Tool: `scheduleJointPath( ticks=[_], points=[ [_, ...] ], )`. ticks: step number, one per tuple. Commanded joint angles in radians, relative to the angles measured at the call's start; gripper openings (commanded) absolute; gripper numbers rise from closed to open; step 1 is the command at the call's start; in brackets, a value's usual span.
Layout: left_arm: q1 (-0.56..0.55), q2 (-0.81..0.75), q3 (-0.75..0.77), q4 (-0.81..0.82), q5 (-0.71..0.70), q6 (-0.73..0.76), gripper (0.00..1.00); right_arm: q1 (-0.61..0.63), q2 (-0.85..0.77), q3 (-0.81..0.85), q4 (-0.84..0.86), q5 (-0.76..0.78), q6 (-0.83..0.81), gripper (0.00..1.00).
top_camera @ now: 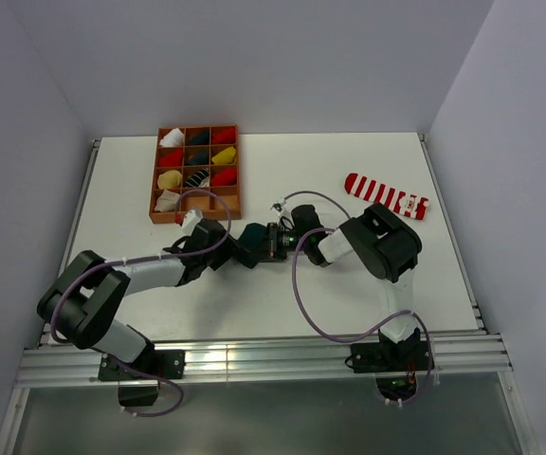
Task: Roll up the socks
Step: Roll the sock at the center of the board.
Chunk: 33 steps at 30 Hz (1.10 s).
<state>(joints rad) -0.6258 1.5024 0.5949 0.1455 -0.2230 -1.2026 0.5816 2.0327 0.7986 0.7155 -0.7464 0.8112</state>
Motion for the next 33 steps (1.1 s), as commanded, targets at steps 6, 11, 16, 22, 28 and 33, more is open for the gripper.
scheduleJointPath(
  ticks=[6,11,16,22,28,33],
  points=[
    [0.000,0.110,0.069,-0.090,0.030,0.032,0.41,-0.012,0.084,-0.029,-0.211,0.071,-0.040,0.00],
    [-0.003,0.119,0.086,-0.136,0.033,0.051,0.25,-0.012,0.054,-0.024,-0.244,0.090,-0.066,0.02],
    [-0.003,0.154,0.135,-0.225,0.034,0.074,0.14,-0.006,-0.098,-0.070,-0.290,0.223,-0.162,0.24],
    [-0.006,0.182,0.177,-0.311,0.040,0.097,0.15,0.085,-0.382,-0.110,-0.395,0.497,-0.325,0.41],
    [-0.008,0.171,0.217,-0.376,0.034,0.113,0.15,0.263,-0.539,-0.125,-0.403,0.873,-0.495,0.45],
    [-0.009,0.162,0.227,-0.389,0.040,0.120,0.15,0.395,-0.500,-0.084,-0.370,1.024,-0.599,0.47]
  ],
)
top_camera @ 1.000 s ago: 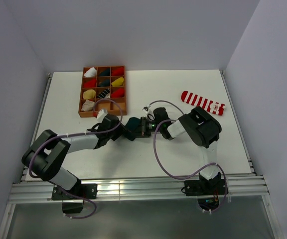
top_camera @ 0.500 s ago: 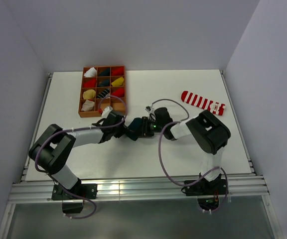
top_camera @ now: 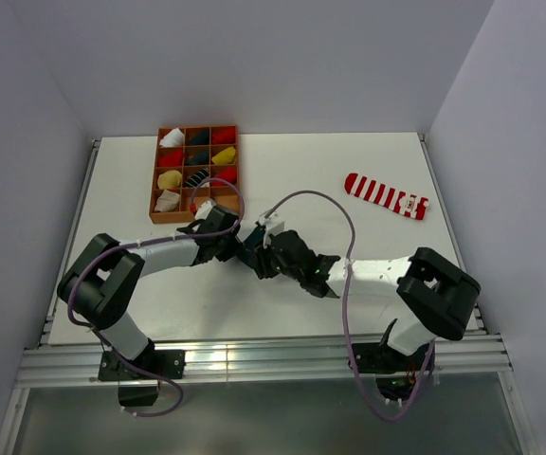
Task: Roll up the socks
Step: Roll the sock at the center of the board.
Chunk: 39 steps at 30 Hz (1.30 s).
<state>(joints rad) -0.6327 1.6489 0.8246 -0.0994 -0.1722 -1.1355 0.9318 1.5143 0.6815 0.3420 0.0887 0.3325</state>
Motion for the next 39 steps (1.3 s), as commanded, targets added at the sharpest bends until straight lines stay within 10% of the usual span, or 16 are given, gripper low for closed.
scheduleJointPath(
  ticks=[1,27,34,39],
  points=[
    [-0.002,0.015,0.001,-0.145,-0.006,0.052,0.15,0.061,0.041,0.041,0.006,0.200,-0.148,0.48],
    [-0.019,0.025,0.021,-0.141,0.033,0.063,0.15,0.191,0.372,0.179,0.060,0.382,-0.339,0.49],
    [-0.019,-0.010,0.015,-0.134,0.039,0.063,0.20,0.174,0.368,0.159,-0.006,0.332,-0.276,0.02],
    [-0.016,-0.057,0.022,-0.141,0.007,0.062,0.47,0.131,0.295,0.124,-0.038,0.209,-0.202,0.00]
  ],
)
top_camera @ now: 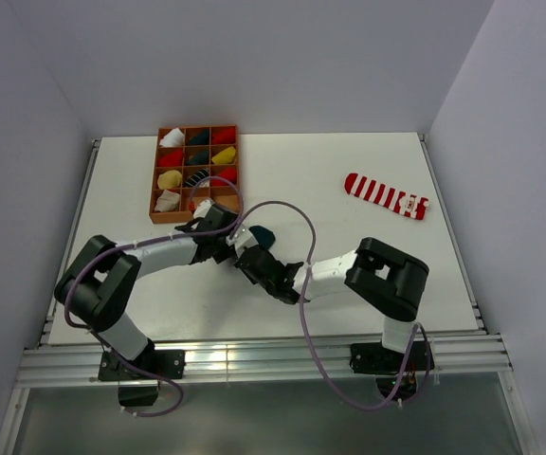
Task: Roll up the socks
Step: Roll the sock at the center of the board.
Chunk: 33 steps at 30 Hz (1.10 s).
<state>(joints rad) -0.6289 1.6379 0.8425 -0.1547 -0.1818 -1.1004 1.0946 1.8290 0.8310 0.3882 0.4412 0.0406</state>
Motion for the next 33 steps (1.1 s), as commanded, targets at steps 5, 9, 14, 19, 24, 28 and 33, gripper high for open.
scheduleJointPath(
  ticks=[5,9,14,19,24,28,33],
  points=[
    [0.001,-0.117,-0.005,-0.077,-0.001,-0.006,0.67,-0.110,-0.056,-0.046,-0.115,-0.359,0.172,0.00],
    [0.037,-0.183,-0.037,-0.052,-0.007,-0.045,0.73,-0.189,-0.069,-0.053,-0.111,-0.565,0.246,0.00],
    [0.057,-0.285,-0.112,0.030,0.008,-0.061,0.73,-0.298,0.001,-0.013,-0.121,-0.820,0.356,0.00],
    [0.057,-0.283,-0.155,0.052,0.042,-0.061,0.72,-0.377,0.075,-0.041,0.026,-1.067,0.516,0.00],
    [0.055,-0.267,-0.209,0.122,0.082,-0.078,0.69,-0.436,0.157,-0.035,0.064,-1.144,0.591,0.00],
    [0.052,-0.234,-0.207,0.126,0.076,-0.070,0.69,-0.463,0.200,-0.023,0.077,-1.185,0.645,0.00],
    [0.052,-0.205,-0.204,0.126,0.058,-0.075,0.68,-0.469,0.222,0.013,0.015,-1.182,0.633,0.00]
  ],
)
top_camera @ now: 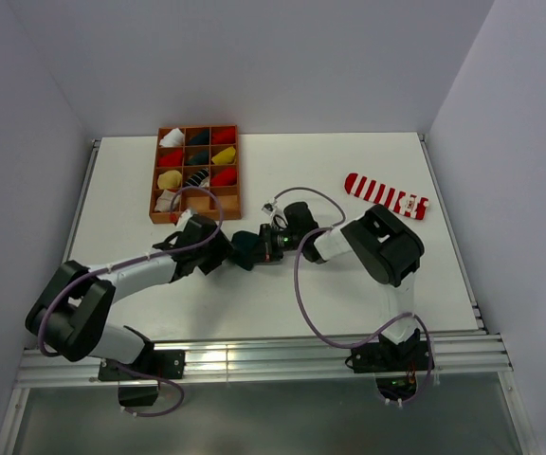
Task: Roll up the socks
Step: Roll the sock at the center of the board.
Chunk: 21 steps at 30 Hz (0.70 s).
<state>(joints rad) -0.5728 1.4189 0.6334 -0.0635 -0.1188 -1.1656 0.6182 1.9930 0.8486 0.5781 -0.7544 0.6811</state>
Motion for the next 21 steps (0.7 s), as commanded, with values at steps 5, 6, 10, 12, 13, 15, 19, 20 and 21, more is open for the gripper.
scheduleJointPath(
  ticks=[5,6,10,12,13,15,19,20,21],
  points=[
    [-0.006,0.038,-0.008,0.054,-0.019,-0.035,0.67,0.008,0.066,0.033,-0.244,0.026,-0.038,0.00],
    [-0.006,0.040,-0.012,0.054,-0.019,-0.040,0.67,0.008,0.067,0.041,-0.259,0.026,-0.043,0.00],
    [-0.006,0.057,-0.021,0.053,-0.031,-0.055,0.64,0.008,0.082,0.066,-0.294,0.023,-0.048,0.00],
    [-0.004,0.066,-0.031,0.053,-0.038,-0.059,0.59,0.009,0.084,0.073,-0.308,0.020,-0.057,0.00],
    [-0.004,0.071,-0.032,0.054,-0.036,-0.055,0.58,0.008,0.084,0.078,-0.317,0.021,-0.063,0.00],
    [-0.006,0.087,-0.037,0.054,-0.035,-0.048,0.55,0.009,0.081,0.087,-0.342,0.024,-0.081,0.00],
    [-0.004,0.123,-0.041,0.054,-0.022,-0.040,0.49,0.009,0.061,0.095,-0.377,0.047,-0.106,0.02],
    [-0.006,0.129,-0.044,0.054,-0.019,-0.037,0.46,0.009,0.056,0.096,-0.388,0.053,-0.109,0.04],
    [-0.006,0.138,-0.044,0.054,-0.015,-0.036,0.43,0.009,0.050,0.095,-0.394,0.065,-0.118,0.07]
  ],
)
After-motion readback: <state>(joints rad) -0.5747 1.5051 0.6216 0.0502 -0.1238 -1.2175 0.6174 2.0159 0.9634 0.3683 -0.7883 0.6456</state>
